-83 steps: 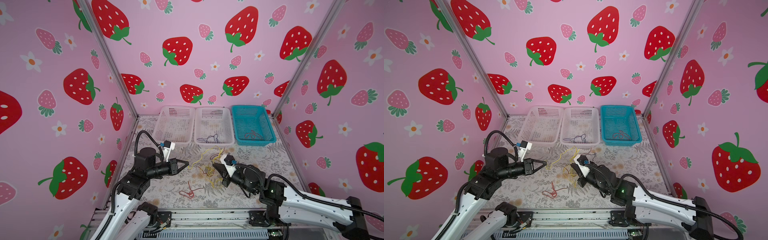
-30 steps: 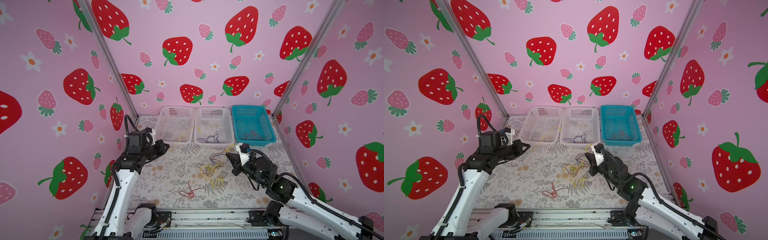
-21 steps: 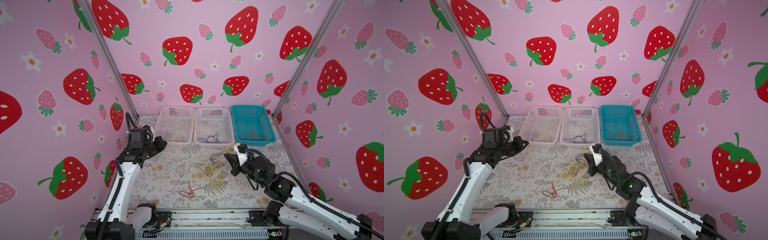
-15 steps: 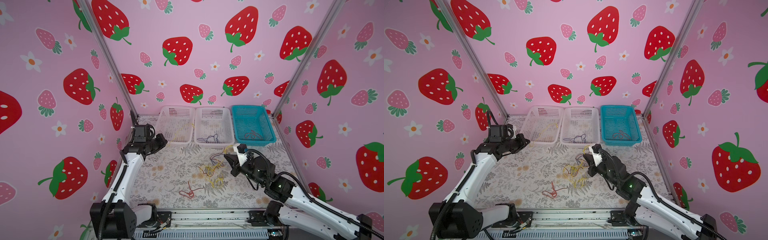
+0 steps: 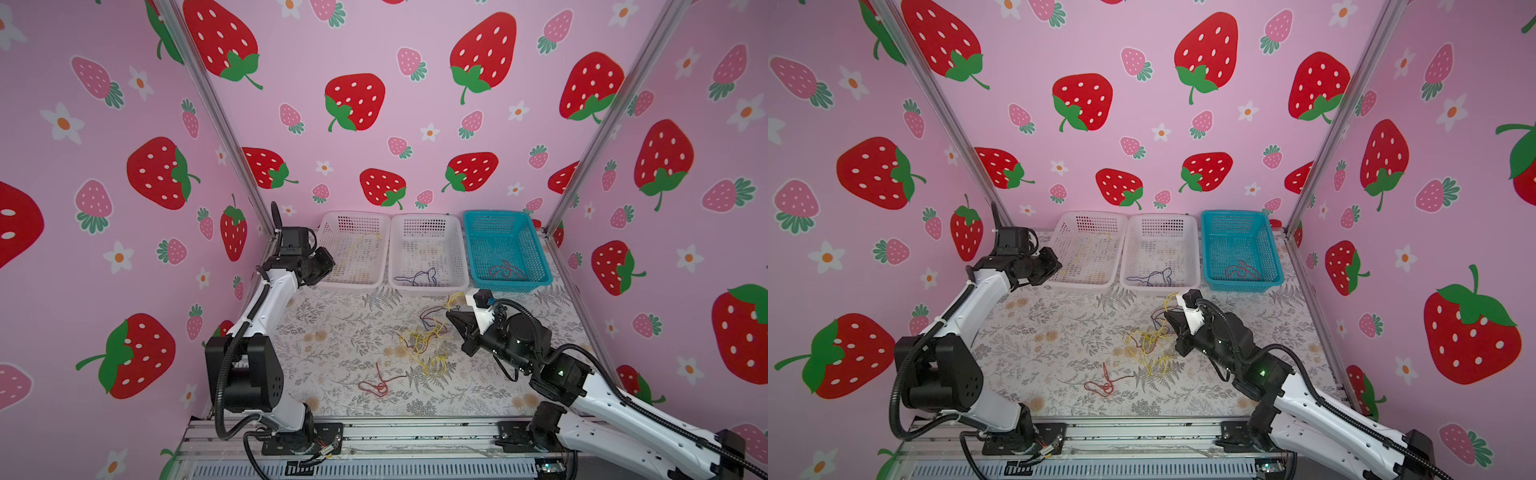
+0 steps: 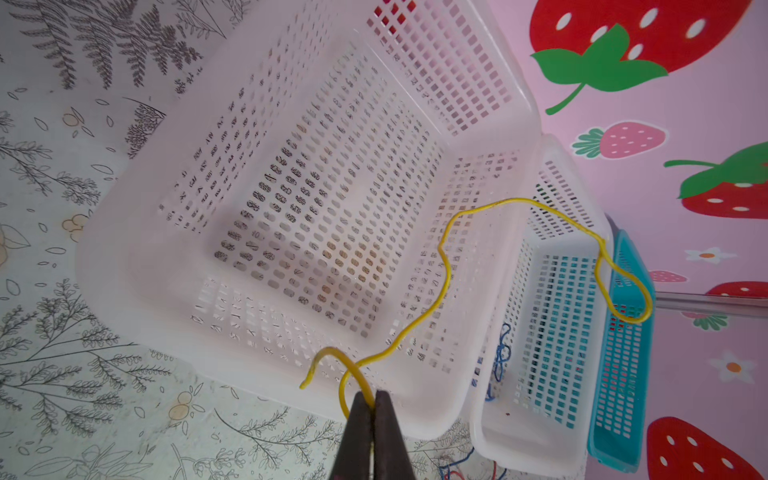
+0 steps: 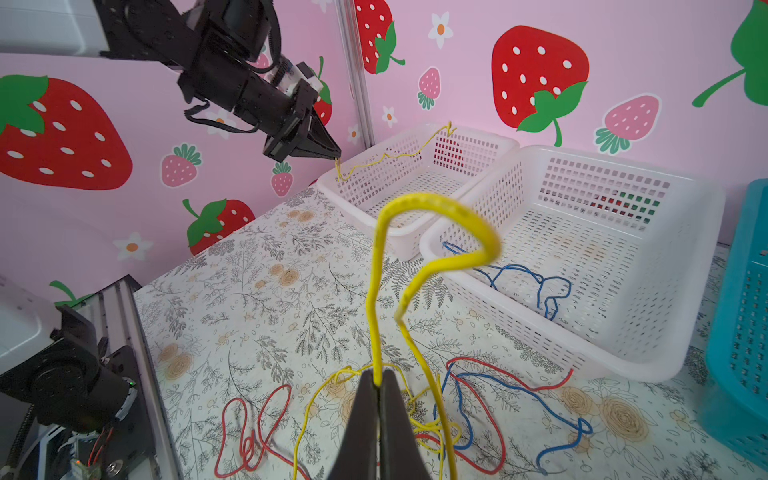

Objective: Untangle the cables
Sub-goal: 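Carry the yellow wire with the left gripper over the leftmost white basket, then open the left gripper to drop the yellow wire while the right arm lifts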

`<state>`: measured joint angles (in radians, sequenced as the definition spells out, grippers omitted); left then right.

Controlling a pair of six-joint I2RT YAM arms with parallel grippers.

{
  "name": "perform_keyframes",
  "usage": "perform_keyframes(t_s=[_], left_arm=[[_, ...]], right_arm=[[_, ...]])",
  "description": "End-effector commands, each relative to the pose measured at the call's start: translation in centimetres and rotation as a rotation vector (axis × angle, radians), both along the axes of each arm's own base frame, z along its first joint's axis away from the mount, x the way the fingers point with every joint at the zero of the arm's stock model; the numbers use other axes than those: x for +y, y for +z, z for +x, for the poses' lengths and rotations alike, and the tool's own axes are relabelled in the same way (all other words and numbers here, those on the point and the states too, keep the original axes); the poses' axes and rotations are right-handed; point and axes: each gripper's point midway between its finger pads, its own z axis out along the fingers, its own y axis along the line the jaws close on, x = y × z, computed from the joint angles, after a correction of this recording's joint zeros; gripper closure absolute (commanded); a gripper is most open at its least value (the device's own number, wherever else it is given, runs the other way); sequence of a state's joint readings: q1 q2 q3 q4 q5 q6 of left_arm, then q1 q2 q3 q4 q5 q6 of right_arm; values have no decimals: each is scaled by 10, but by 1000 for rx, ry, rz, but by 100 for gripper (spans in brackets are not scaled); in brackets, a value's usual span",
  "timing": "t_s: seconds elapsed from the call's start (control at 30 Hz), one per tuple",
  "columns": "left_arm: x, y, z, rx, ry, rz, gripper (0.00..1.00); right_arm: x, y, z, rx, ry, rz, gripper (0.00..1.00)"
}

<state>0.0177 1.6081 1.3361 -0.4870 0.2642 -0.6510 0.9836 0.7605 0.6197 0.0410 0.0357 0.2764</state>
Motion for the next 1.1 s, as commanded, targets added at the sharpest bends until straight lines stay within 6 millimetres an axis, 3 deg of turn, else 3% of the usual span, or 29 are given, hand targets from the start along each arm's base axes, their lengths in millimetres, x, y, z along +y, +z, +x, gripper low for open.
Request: perform_keyframes(t_s=[0.0, 0.17, 0.33, 0.5, 0.63, 0.87, 1.07], left_arm=[[9, 0, 15, 8, 23, 37, 100], [7, -14, 27, 45, 11, 47, 100], [4, -16, 34, 39, -15, 71, 84], [1, -4, 39, 15, -39, 89, 70], [2, 18, 37, -30, -42, 102, 62], [7, 71, 2, -178, -25, 135, 40], [17, 77, -47, -229, 8, 188, 26]], right_arm=[[-1, 29, -4, -26, 18, 61, 100], [3, 39, -8, -35, 48, 77, 100], [9, 49, -14, -45, 98, 101, 100], [20, 52, -15, -37, 135, 97, 100], [30, 54, -14, -24, 155, 92, 100], [65, 57, 3, 18, 179, 52, 100], [108, 62, 27, 53, 200, 11, 100]])
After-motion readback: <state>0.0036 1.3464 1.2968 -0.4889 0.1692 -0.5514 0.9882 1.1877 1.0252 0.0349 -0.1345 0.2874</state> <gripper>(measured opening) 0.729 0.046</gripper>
